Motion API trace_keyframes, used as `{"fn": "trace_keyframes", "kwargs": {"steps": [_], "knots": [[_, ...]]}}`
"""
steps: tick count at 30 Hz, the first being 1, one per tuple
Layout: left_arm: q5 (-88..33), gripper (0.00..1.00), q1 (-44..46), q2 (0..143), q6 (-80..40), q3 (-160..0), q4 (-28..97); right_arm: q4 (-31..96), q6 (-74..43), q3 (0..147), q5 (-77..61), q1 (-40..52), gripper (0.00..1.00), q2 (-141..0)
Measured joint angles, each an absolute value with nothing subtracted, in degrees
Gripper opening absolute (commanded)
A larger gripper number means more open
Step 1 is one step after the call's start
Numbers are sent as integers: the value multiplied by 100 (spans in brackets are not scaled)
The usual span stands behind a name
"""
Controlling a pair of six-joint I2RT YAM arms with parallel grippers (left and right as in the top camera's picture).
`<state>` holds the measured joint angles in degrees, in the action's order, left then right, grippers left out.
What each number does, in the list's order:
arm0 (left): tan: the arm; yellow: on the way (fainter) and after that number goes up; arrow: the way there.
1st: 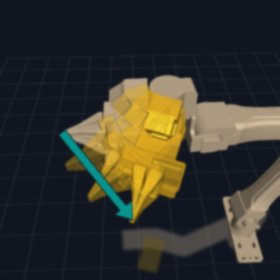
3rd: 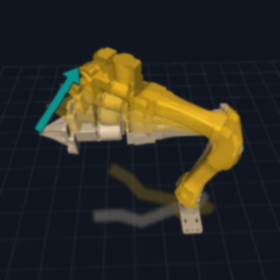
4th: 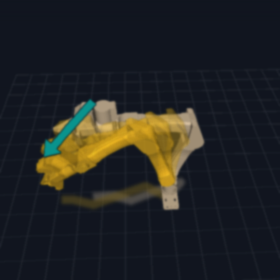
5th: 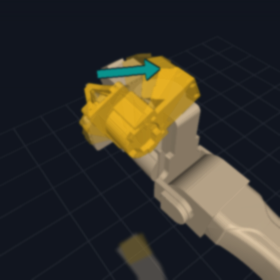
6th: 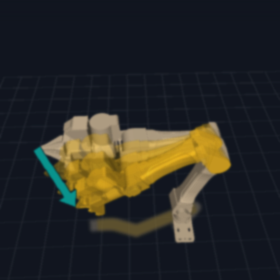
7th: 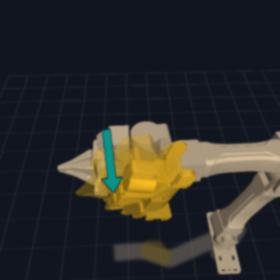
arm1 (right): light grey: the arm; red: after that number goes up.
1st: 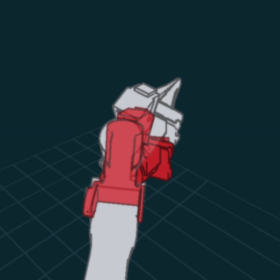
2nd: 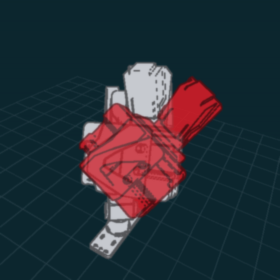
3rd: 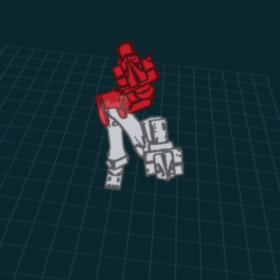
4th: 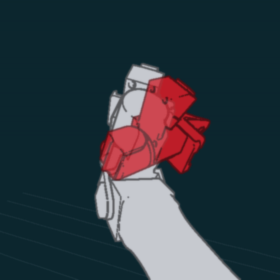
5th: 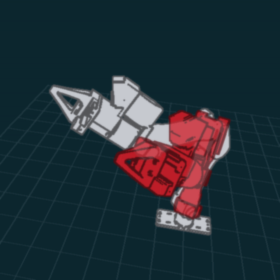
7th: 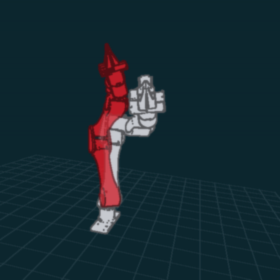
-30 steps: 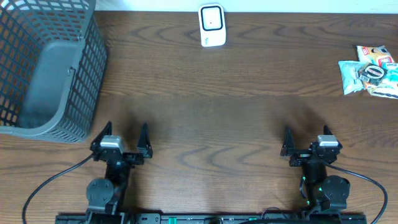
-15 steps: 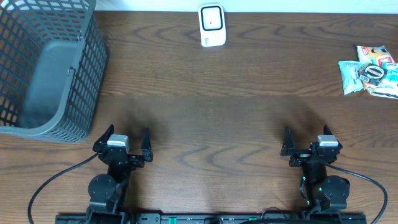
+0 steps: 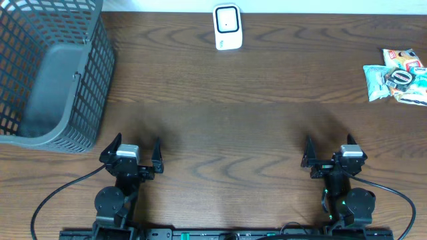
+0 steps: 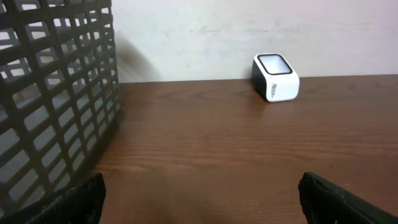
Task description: Scan the item barcode
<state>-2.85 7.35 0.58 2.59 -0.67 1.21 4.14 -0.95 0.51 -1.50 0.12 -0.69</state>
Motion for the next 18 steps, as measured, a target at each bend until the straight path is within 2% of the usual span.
{"fn": "trace_keyframes", "kwargs": {"steps": [18], "knots": [[-259,98,735,58,-19,-67,126,414,-95,51,-150,12,99,-69]]}}
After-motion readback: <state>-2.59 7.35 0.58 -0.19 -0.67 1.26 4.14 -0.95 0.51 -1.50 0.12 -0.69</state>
